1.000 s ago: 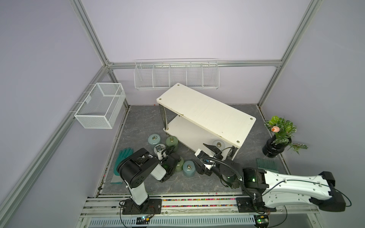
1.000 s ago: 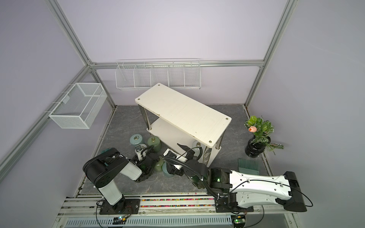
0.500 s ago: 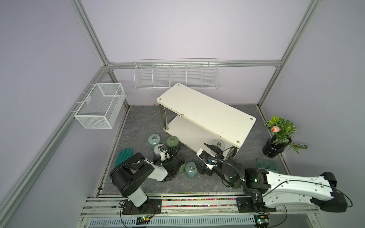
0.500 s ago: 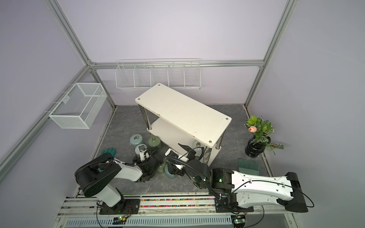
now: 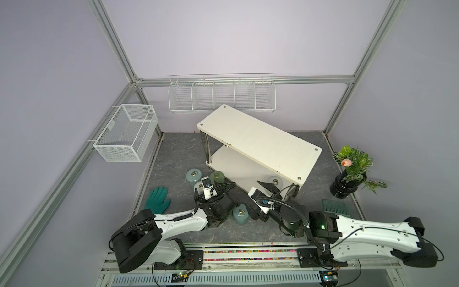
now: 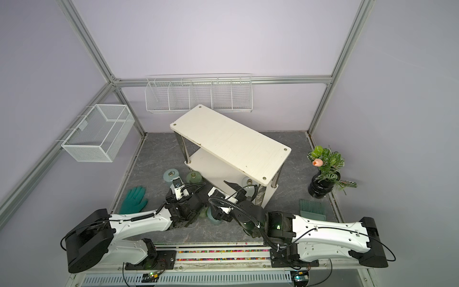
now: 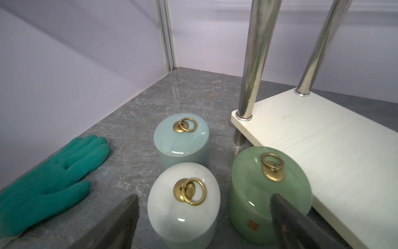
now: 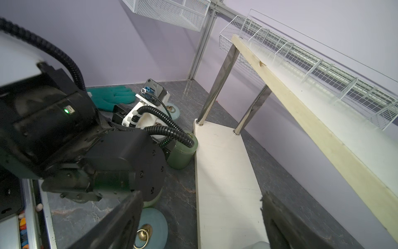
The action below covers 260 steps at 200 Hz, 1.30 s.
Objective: Remove the tea canisters from the shelf
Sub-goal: Place the tea canister at the center of the board, then pick up the tea canister from the shelf.
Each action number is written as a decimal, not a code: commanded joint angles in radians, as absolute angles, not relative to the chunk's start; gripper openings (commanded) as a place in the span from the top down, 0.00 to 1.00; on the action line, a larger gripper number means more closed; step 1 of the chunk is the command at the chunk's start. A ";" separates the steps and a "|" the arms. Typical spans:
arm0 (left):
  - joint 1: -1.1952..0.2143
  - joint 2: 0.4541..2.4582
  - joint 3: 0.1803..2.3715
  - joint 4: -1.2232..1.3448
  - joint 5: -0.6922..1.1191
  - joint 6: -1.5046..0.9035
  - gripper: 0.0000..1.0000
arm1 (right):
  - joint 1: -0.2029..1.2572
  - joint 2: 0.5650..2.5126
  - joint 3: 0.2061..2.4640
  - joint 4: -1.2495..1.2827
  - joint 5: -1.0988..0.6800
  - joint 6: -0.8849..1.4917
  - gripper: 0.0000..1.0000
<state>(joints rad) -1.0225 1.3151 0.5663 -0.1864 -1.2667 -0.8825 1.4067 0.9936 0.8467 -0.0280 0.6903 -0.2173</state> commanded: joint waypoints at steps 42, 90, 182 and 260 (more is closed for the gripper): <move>-1.044 1.023 0.560 -0.246 -1.257 -0.689 0.00 | 1.401 0.985 0.858 -0.010 0.792 -0.211 0.11; -0.906 0.868 0.454 0.125 -0.698 -0.265 0.00 | 1.404 1.011 0.930 -0.059 0.902 -0.221 0.11; -0.888 1.149 0.548 0.329 -0.148 -0.079 0.00 | 1.419 0.947 0.947 -0.104 0.821 -0.228 0.11; -0.888 1.368 0.629 0.445 0.110 -0.017 0.00 | 1.421 0.954 0.952 -0.103 0.839 -0.220 0.11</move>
